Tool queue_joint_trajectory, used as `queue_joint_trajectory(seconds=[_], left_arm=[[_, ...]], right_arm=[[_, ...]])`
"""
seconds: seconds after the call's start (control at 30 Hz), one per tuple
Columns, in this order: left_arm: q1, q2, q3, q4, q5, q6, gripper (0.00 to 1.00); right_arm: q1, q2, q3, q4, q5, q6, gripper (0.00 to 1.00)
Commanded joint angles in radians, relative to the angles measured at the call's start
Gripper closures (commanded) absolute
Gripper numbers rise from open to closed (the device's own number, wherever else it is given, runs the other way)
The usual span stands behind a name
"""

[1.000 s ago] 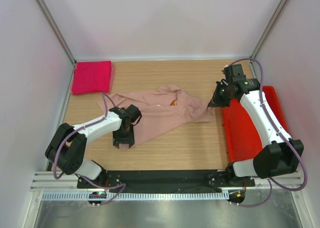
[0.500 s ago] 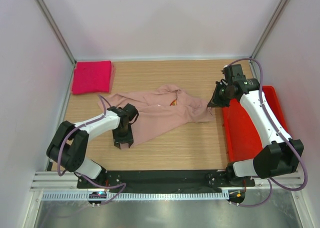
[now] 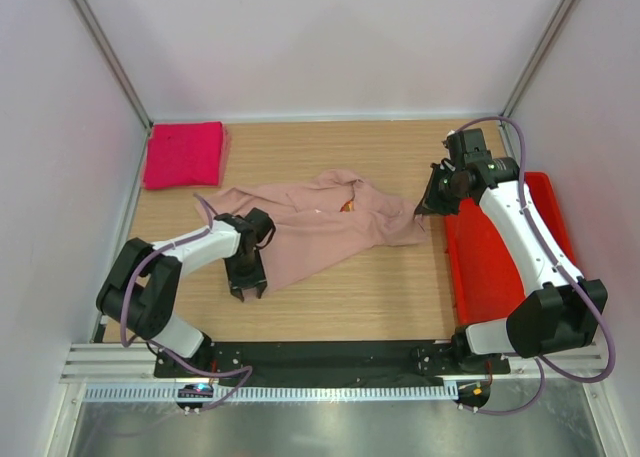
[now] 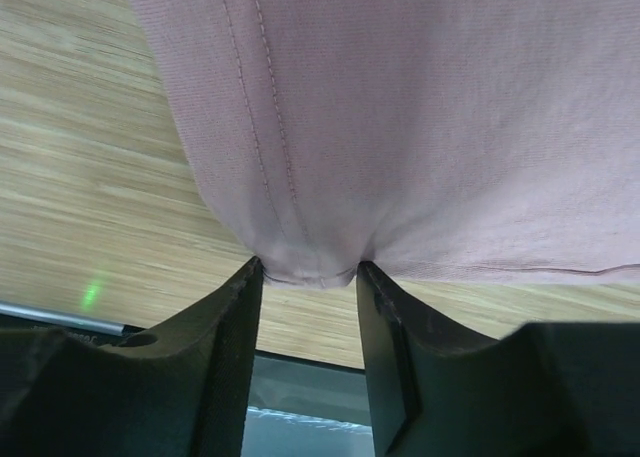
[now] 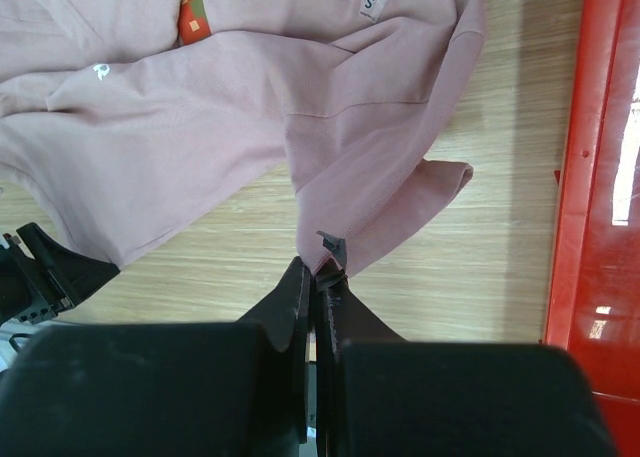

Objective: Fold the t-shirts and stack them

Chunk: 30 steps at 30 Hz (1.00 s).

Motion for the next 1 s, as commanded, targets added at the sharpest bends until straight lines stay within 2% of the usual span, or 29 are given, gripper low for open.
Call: queue_joint_trajectory(seconds=[0.0, 0.2, 0.27, 0.43, 0.63, 0.83, 0.97], left_arm=[[0.022, 0.032, -0.055, 0.055, -0.014, -0.017, 0.57], [0.038, 0.041, -0.063, 0.084, -0.012, -0.005, 0.76], [0.038, 0.034, -0.060, 0.072, -0.003, -0.005, 0.86], [0.038, -0.092, -0.022, -0.020, -0.004, -0.020, 1.00], [0.038, -0.287, 0.111, -0.162, -0.067, -0.013, 1.00], [0.036, -0.373, 0.264, -0.256, -0.116, 0.030, 1.00], [0.038, -0.413, 0.444, -0.331, -0.182, 0.073, 1.00]], right_arm=[[0.006, -0.003, 0.023, 0.018, -0.002, -0.019, 0.99], [0.005, 0.004, 0.025, 0.012, 0.000, -0.021, 0.99], [0.005, 0.007, 0.031, 0.010, 0.000, -0.021, 0.99], [0.006, 0.013, 0.042, 0.009, 0.000, -0.021, 0.99], [0.005, 0.010, 0.075, 0.007, 0.012, -0.009, 0.99], [0.006, 0.001, 0.157, 0.013, 0.010, 0.022, 0.99], [0.006, -0.022, 0.244, 0.036, 0.021, 0.056, 0.99]])
